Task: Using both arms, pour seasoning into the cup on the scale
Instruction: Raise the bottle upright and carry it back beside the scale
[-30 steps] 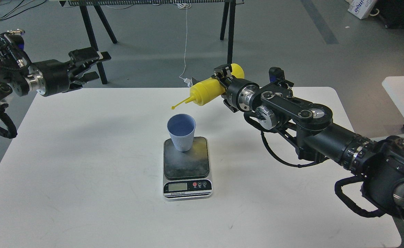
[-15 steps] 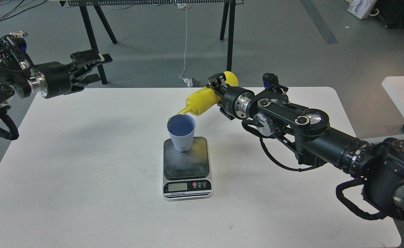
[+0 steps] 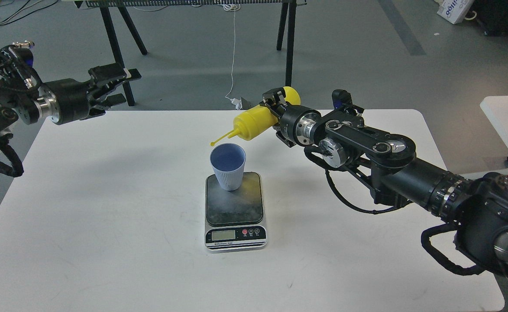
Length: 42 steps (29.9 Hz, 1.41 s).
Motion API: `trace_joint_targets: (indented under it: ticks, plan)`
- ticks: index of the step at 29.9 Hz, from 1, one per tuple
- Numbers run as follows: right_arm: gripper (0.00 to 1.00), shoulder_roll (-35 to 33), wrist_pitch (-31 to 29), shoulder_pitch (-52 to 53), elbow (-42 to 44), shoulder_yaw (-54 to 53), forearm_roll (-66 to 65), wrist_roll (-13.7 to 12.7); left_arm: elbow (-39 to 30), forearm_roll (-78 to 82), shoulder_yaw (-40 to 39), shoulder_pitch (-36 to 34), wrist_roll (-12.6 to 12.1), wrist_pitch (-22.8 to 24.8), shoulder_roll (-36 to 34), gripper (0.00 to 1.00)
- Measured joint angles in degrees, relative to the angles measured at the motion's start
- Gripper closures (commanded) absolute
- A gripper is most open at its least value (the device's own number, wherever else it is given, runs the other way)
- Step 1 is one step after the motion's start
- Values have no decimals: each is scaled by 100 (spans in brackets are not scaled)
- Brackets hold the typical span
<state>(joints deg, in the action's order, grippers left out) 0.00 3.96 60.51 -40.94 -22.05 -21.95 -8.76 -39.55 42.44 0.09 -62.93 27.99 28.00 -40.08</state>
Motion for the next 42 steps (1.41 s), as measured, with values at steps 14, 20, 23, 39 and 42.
trace_joint_targets:
  ticks: [14,20,23,39,42]
  plan:
    - [89,0,-927,-946,-4,-3453,2271,-862,0,24,22,-7,0,0,-61,1]
    - [88,-620,-1657,-2106,-375,-4289,3315,-1205,-1,50,31,-10,0,-2,-73,1]
    - [88,-1059,-2004,-2925,-811,-4427,3595,-1245,-1,60,40,-10,1,-2,-73,1]
    - [81,-1568,-3196,-5013,-1029,-4439,4040,-1223,-9,38,45,76,0,1,-93,1]
    - [79,-1514,-3196,-5044,-1013,-4390,4035,-1199,-9,38,45,86,0,1,-105,1]
